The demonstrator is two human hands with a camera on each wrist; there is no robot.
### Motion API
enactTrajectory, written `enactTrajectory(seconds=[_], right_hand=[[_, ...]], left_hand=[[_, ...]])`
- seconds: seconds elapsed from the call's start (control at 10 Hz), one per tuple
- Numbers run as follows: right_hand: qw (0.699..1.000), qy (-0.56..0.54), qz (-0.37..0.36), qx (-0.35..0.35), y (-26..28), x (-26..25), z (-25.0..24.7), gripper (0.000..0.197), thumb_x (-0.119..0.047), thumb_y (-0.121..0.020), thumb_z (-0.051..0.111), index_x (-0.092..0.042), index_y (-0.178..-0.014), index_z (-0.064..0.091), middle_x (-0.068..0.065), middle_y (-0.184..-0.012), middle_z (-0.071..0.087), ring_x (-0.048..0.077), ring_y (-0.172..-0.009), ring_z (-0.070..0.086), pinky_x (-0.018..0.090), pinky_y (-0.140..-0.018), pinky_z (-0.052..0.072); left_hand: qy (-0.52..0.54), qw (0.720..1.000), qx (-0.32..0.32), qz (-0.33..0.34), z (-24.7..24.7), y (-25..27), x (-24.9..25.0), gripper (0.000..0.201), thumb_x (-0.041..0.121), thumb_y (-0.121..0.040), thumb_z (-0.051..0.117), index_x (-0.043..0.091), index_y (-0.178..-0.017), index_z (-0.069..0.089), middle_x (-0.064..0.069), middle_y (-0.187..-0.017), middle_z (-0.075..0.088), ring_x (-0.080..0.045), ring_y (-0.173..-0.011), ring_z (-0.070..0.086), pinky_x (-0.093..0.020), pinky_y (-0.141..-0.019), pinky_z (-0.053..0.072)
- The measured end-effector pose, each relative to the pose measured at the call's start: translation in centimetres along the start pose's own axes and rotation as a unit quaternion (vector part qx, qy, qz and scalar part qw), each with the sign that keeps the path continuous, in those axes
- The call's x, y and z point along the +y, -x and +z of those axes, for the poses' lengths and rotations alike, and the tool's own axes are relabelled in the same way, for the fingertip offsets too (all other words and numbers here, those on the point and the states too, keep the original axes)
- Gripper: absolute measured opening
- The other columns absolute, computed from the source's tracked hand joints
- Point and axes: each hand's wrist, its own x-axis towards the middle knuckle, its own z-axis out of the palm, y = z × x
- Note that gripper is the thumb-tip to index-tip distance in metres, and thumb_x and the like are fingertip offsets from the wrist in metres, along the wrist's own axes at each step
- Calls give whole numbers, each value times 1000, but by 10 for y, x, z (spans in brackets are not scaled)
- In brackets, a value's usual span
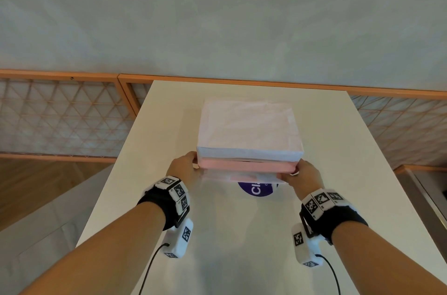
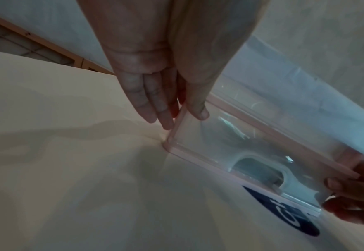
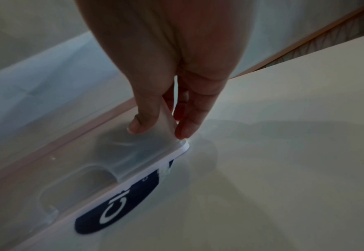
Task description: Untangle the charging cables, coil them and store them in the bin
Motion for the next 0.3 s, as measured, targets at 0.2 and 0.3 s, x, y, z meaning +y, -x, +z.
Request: enactTrajectory(seconds=[0.2,0.3], right_hand=[[999,-10,26,-19,20,-2,0,64,-29,-71,78,-14,-126,48,10,-106,59,21,-89,52,30,-77,39],[996,-58,59,-16,45,1,1,76,-29,-74,76,-15,-137,37,9,-111,57,19,-94,50,29,-79,39]], left_hand=[[25,999,-30,-30,-1,7,-10,56,14,-83,65,14,-135,45,-5,-124,62,-26,-104,62,-29,-92,44],[51,996,-29,-61,0,29,-29,52,13,-81,69,15,-129,50,-7,-116,62,-26,-101,61,-27,-86,45]])
